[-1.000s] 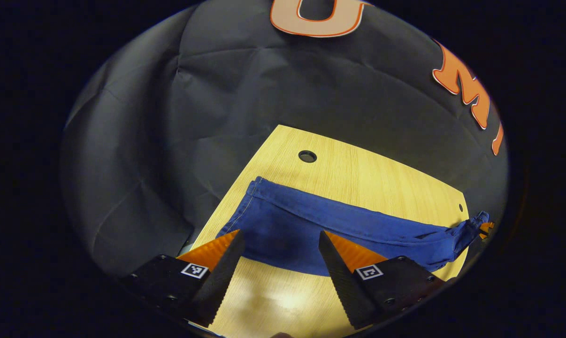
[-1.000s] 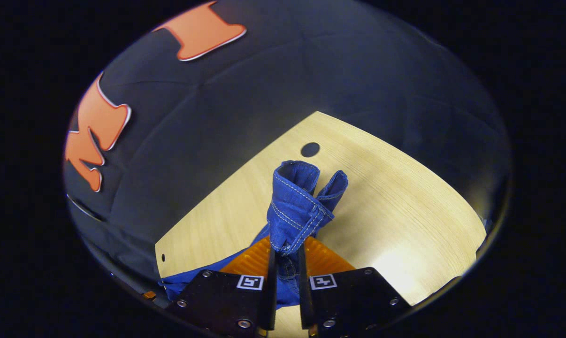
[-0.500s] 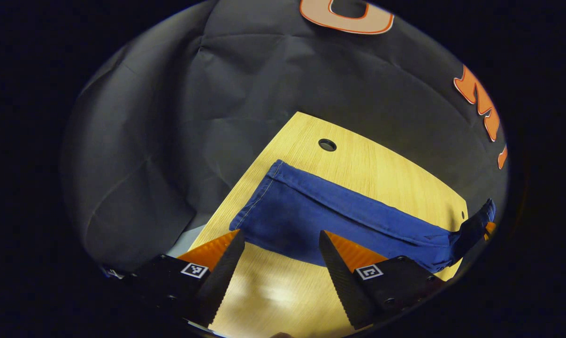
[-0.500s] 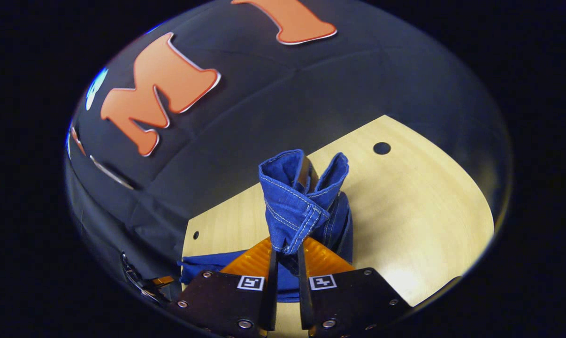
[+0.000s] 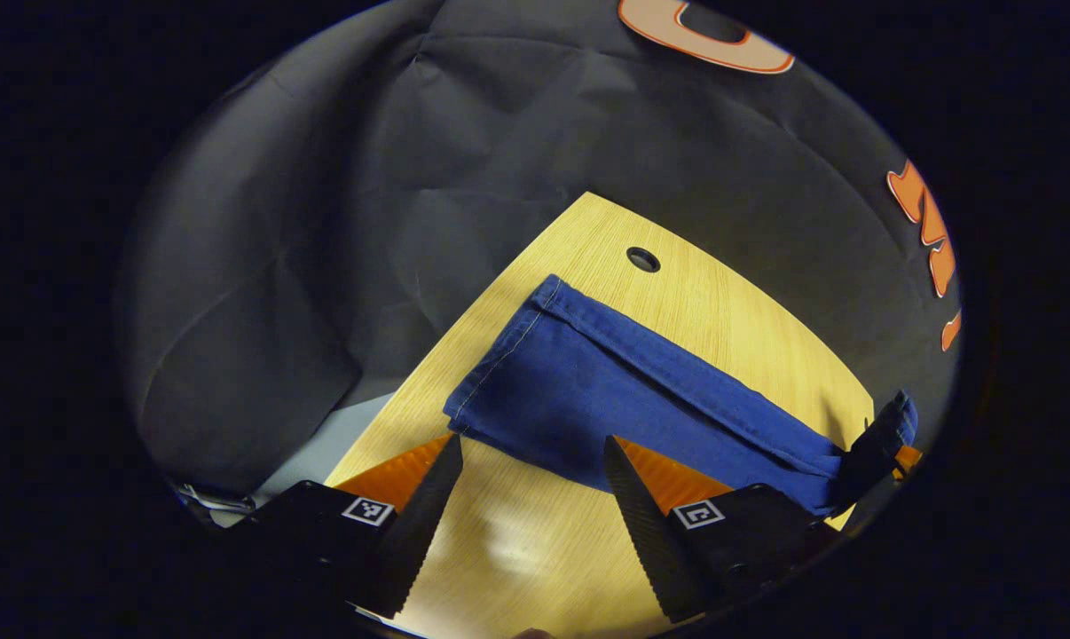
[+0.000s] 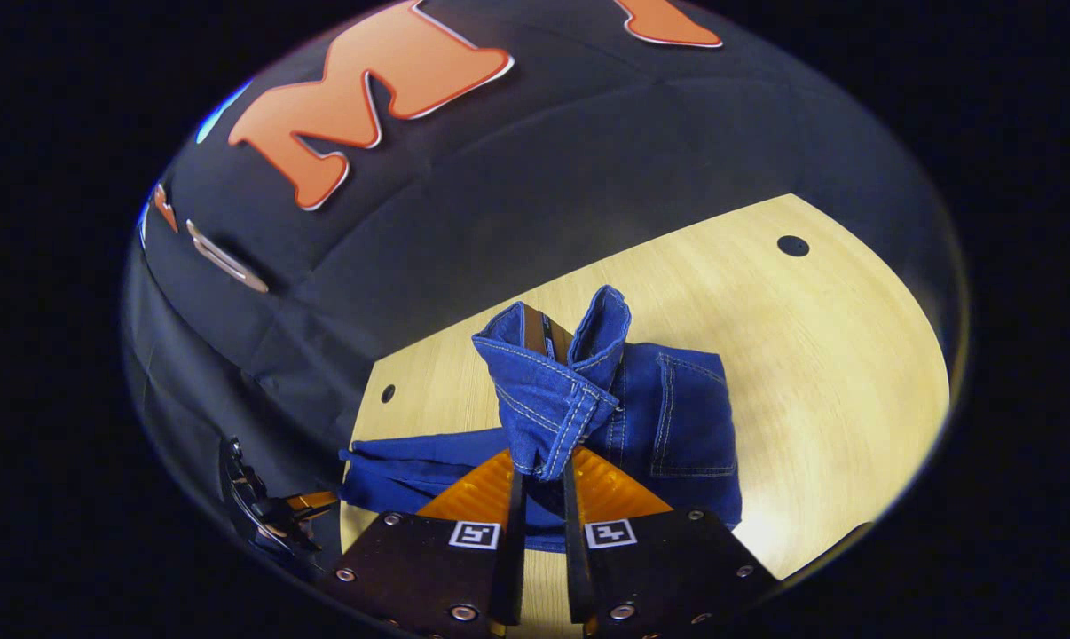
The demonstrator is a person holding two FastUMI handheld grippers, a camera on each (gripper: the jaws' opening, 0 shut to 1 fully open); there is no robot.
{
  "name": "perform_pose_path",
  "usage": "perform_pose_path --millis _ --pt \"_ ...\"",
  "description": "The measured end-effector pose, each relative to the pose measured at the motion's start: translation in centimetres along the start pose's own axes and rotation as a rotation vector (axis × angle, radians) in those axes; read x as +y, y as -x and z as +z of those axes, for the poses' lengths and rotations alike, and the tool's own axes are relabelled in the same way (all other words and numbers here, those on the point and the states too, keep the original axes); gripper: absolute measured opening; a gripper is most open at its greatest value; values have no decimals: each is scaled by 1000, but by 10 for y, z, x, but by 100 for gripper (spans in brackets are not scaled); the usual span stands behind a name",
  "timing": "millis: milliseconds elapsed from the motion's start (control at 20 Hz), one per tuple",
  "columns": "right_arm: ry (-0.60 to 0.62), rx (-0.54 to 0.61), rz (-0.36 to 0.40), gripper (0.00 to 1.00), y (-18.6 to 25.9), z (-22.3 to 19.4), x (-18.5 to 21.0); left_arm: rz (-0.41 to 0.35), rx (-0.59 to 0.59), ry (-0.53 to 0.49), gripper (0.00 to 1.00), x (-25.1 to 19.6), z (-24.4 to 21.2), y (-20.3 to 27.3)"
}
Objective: Grasp the waist and the cuffs of the jeans and fold them to make the two legs overlap; first hold the waist and fold one-third of the jeans toward the cuffs, then hold the cuffs and fold the remaining one-third in the same direction to finish folding.
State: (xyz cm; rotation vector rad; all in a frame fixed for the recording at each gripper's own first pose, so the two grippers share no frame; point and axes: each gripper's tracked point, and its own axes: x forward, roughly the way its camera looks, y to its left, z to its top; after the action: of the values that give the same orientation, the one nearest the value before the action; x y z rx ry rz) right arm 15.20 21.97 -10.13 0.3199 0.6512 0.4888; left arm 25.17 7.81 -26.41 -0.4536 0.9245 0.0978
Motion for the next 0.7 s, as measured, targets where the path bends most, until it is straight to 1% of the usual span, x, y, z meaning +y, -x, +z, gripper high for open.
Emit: perform_pose_path --millis 100,150,200,300,350,450,500,600,650,700 --pt "3 25 -34 21 -16 -11 5 -21 15 51 99 -1 -2 -1" --pt "-13 41 -45 21 -22 -14 6 -35 26 83 96 -1 -4 -2" --pt "-29 59 -51 20 -27 -19 8 -46 38 111 98 -2 -7 -2" --pt "-45 91 -65 20 -30 -34 8 -55 61 146 96 -1 -11 -4" --pt "-52 109 -76 21 -33 -40 8 -65 66 163 99 -3 -10 -5" --pt "-70 122 -100 21 -39 -48 10 -96 76 205 99 -6 -13 -9" --pt "-96 133 -84 21 -39 -50 15 -118 83 237 98 -9 -13 -11" --pt "-138 141 -41 40 -39 -52 31 -155 94 311 98 -16 -13 -14" --pt "-148 135 -36 61 -39 -53 33 -173 110 349 98 -19 -14 -13" --pt "-150 130 -32 67 -38 -54 34 -189 84 373 98 -21 -5 -12"
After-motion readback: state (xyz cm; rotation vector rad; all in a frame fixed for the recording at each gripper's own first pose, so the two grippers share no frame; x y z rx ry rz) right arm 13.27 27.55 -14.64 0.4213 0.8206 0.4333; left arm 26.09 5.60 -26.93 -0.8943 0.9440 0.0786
